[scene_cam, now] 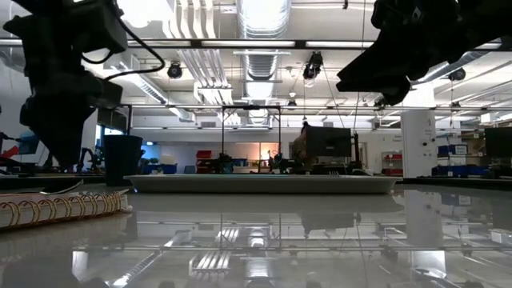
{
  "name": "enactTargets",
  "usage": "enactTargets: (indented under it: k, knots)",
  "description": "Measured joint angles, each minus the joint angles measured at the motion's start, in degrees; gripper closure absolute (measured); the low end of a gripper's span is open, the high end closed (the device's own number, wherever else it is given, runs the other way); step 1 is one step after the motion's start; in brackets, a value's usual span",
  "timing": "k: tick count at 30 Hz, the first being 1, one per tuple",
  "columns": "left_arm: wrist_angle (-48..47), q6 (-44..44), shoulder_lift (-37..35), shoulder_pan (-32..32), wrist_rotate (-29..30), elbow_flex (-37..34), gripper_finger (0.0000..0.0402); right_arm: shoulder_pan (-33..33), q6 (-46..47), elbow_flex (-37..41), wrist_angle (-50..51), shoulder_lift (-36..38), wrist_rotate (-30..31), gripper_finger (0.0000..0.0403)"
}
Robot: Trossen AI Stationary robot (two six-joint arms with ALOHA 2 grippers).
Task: Pick and place plate/cup/fork/spoon on tray
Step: Put the black spoon between the green plate and the pink fork on the gray food tray
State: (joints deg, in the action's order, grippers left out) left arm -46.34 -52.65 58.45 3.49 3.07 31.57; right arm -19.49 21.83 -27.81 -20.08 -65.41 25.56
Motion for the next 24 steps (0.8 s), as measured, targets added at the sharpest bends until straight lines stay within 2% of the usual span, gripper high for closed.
enactTargets:
  k: [4,7,19,24]
  knots:
    - [0.3,0.8,0.0,0.0,0.8,-0.1,0.0212,0.0,0.0,0.0,0.0,0.0,0.0,0.0300]
    - [1.2,2.5,0.0,0.0,1.7,-0.9,0.0196,0.0,0.0,0.0,0.0,0.0,0.0,0.0300]
    - [9.3,3.5,-0.2,0.0,1.6,-8.0,0.0195,0.0,0.3,0.0,0.0,0.0,0.0,0.0300]
    - [11.3,3.7,-0.1,0.0,1.5,-8.9,0.0195,0.0,0.3,0.0,0.0,0.0,0.0,0.0300]
